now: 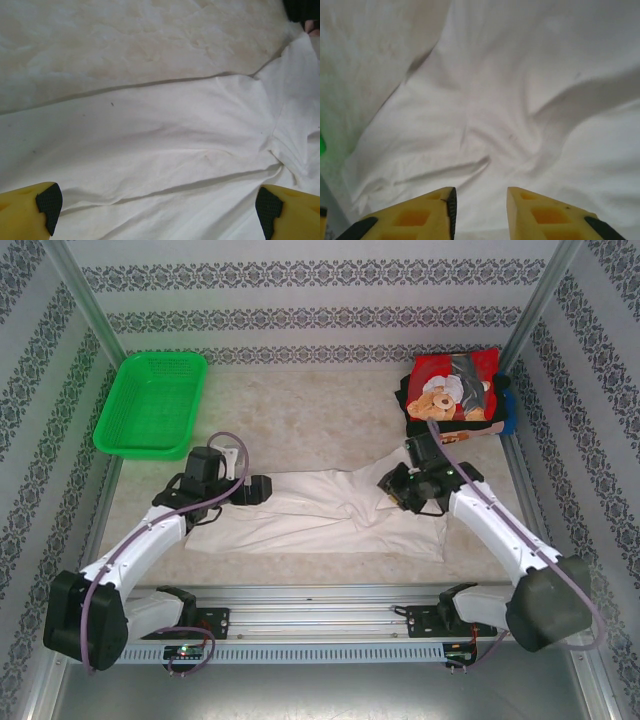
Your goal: Fold and stack the t-shirts
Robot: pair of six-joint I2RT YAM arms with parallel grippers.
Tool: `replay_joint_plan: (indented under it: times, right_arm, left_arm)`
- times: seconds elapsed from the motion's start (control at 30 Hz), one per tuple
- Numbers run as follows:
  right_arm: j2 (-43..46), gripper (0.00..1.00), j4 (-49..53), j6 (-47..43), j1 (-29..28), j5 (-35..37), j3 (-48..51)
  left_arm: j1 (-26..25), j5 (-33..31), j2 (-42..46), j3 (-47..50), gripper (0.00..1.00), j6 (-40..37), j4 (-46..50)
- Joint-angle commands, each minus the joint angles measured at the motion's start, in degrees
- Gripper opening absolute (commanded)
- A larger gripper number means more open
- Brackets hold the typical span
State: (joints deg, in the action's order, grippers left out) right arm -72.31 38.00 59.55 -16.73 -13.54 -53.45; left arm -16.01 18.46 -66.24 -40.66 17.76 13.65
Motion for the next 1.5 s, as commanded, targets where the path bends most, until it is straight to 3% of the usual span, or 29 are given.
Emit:
replay_joint_plan:
  times: [0.0,0.13,0.27,0.87,1.1,1.33,1.47]
  right_arm:
    - [-8.3,0.27,0.9,-8.7,4.9,-1.5,-1.8]
    - [-18.0,0.18,-1.6,-13.7,5.9,-2.4,-5.9]
    - [-20.9,0.16,-3.6,-14.5,5.9,-1.8,-5.1]
    - [-8.1,0.15,-1.0,-10.1,0.1,0.5,10.4]
    - [-12.1,0.15,1.3,-12.1,1.9,3.2,7.7]
    - [-10.0,0.17,6.7,-12.7,0.7,4.7,0.0]
    - [-9.7,0.21,6.5,-11.0,1.0,6.2,0.6]
  left_arm:
    - [-1.8,0.4,-1.4,-3.3,1.0,-2.7,-2.4]
    - [-2.9,0.1,-2.6,-5.9,1.0,-3.8,-1.6]
    - [-3.3,0.3,-3.3,-7.3,1.0,-4.1,-1.4]
    - [-3.6,-1.8,-4.8,-6.5,1.0,-4.4,-2.4]
    - [-3.5,-1.7,-8.9,-8.2,1.0,-5.0,-3.1]
    - [-3.5,-1.0,-14.1,-10.4,1.0,-7.6,-2.2]
    - [-3.5,-1.6,-18.1,-12.1,1.0,-8.5,0.7]
